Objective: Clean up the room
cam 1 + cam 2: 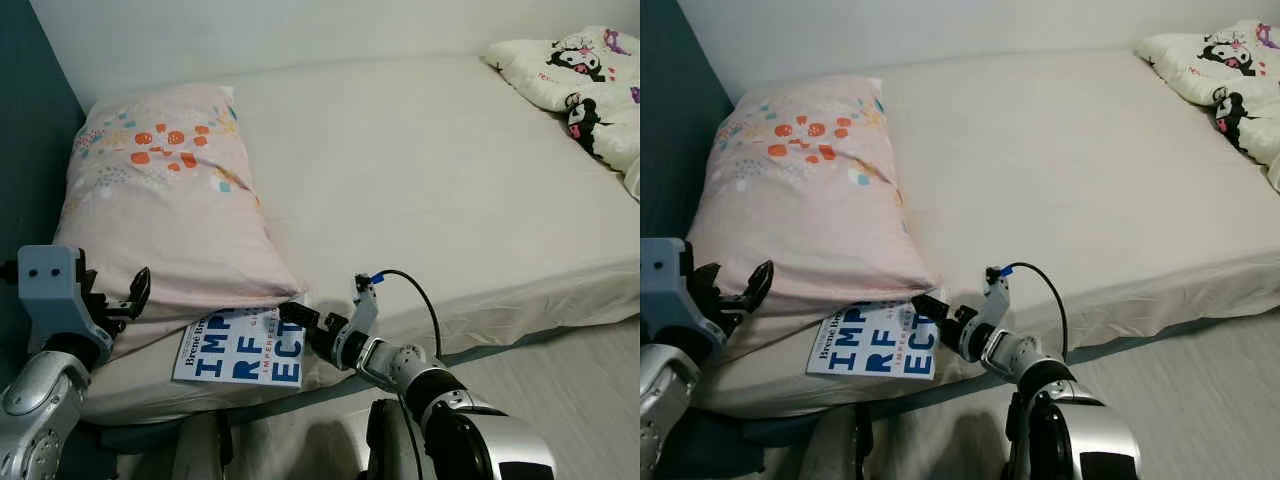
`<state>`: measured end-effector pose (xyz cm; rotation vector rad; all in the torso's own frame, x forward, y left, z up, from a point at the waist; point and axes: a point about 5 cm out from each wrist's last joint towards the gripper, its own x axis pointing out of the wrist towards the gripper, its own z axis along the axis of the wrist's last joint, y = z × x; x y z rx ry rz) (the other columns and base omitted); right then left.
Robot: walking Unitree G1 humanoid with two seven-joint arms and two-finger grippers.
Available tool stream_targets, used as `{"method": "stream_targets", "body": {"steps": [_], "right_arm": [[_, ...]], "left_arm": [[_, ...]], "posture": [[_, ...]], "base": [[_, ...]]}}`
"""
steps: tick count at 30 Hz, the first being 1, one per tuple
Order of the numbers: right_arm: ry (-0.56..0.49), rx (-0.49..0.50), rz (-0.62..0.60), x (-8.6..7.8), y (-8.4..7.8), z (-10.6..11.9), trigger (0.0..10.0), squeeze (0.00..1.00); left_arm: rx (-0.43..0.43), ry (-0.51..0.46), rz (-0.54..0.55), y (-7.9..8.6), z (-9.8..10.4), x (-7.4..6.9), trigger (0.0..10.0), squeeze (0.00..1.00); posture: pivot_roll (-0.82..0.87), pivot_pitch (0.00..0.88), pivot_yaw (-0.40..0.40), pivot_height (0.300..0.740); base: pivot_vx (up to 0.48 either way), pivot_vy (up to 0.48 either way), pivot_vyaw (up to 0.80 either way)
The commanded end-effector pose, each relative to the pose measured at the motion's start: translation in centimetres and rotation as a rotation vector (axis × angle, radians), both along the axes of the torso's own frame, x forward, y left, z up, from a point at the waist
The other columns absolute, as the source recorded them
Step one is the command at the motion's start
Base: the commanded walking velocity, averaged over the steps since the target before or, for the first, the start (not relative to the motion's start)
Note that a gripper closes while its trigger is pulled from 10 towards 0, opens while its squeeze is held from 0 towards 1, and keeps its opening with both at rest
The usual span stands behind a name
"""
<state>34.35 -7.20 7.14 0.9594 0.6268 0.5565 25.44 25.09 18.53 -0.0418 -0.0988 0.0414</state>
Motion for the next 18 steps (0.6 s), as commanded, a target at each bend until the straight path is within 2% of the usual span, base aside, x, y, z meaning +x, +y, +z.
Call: {"method": "stream_targets", "body": {"steps": [1, 7, 9, 18], "right_arm": [[0.037, -0.019, -0.036, -0.3, -0.4, -0.8, 10.0, 1.00], [0.082, -0.126, -0.116, -0.4, -1.3, -1.8, 10.0, 1.00], [0.111, -0.177, -0.175, -0.5, -2.1, -2.4, 10.0, 1.00], [0.110, -0.138, -0.260, 0.1, -3.0, -1.9, 10.0, 1.00]], "left_arm": [[-0.022, 0.016, 0.015, 0.2, -0.4, -0.1, 10.0, 0.00], [-0.033, 0.007, 0.001, -0.1, -0.3, 0.0, 10.0, 0.00], [-0.044, -0.001, -0.016, -0.5, -0.2, 0.0, 10.0, 0.00], [-0.057, -0.003, -0.052, -1.2, -0.3, 0.2, 10.0, 0.00]], "posture": [[0.14, 0.292, -0.074, 0.577], [0.14, 0.285, -0.074, 0.577], [0.13, 0.279, -0.074, 0.577], [0.12, 0.268, -0.062, 0.577]], "base": [[0.000, 0.000, 0.00], [0.000, 0.000, 0.00], [0.000, 0.000, 0.00], [0.000, 0.000, 0.00]]}}
